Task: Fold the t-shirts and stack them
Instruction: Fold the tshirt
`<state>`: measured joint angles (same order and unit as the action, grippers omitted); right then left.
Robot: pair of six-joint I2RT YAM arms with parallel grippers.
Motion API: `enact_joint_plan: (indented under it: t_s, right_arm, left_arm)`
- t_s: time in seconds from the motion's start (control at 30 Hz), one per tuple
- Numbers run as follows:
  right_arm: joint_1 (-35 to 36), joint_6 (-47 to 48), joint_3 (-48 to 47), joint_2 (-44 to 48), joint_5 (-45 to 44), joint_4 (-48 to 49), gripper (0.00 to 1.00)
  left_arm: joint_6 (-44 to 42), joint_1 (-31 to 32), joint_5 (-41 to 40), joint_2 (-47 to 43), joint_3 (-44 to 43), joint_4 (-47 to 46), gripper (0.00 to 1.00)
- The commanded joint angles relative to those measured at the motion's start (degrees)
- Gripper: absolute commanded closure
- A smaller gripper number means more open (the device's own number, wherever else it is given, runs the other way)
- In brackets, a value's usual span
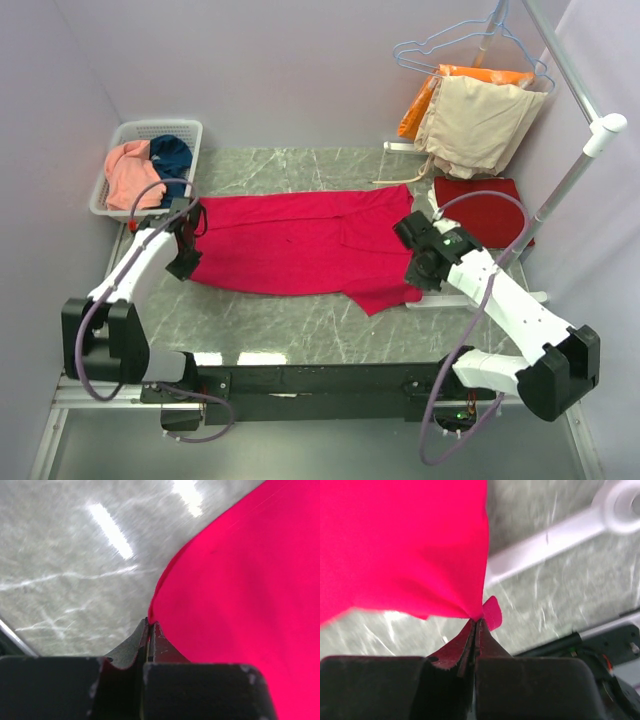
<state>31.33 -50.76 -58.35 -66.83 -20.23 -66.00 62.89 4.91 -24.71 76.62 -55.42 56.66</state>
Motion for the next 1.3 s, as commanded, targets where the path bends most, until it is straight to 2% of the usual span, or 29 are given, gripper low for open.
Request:
enact_joint_plan:
  t_s: [0.0,0.17,0.43,0.8,1.1,1.17,1.2,1.23,1.27]
  right_arm:
    - [-6.27,4.53,-4.05,-1.37,-1.57,8.07,1.0]
    - [-11.02,8.92,-8.0,-6.29,-0.69,13.78,1.0]
    - [-14.1,11.83,-14.5,-17.44,1.42,19.67,1.0]
    - [-18.94,13.23,-29.44,-35.1,4.14,21.79,1.0]
    - [-21.05,14.11,-40.17,-45.04,7.22,20.47,1.0]
    - [-21.4,14.29,-40.7,-45.76,8.53,23.36,1.0]
    - [-21.92,14.46,-40.88,-46.46,10.63,24.68,0.98]
    - [-22.28,14.64,-41.75,-47.07,11.61,27.04,0.86]
    - [-22.54,14.55,-42.98,-47.77,12.22,27.32,0.81]
  left_arm:
    - [0.74,0.01,-4.2,4.93,-6.97,-1.2,0.99]
    - [-0.14,-0.07,-5.52,11.34,-14.27,-1.82,0.99]
    - [-1.19,-0.86,-6.76,21.89,-25.26,-1.56,0.99]
    - [-2.34,-2.62,-7.55,38.33,-39.31,0.11,0.99]
    - [-3.39,-3.59,-7.02,45.72,-44.42,0.55,0.99]
    - [-3.74,-3.68,-6.76,45.99,-45.13,-0.23,0.96]
    - [-4.27,-3.76,-5.36,45.47,-44.43,-1.54,0.93]
    - [-5.84,-3.94,-4.57,44.33,-43.21,-6.69,0.86]
    - [-7.07,-3.94,-3.43,40.75,-41.37,-10.14,0.82]
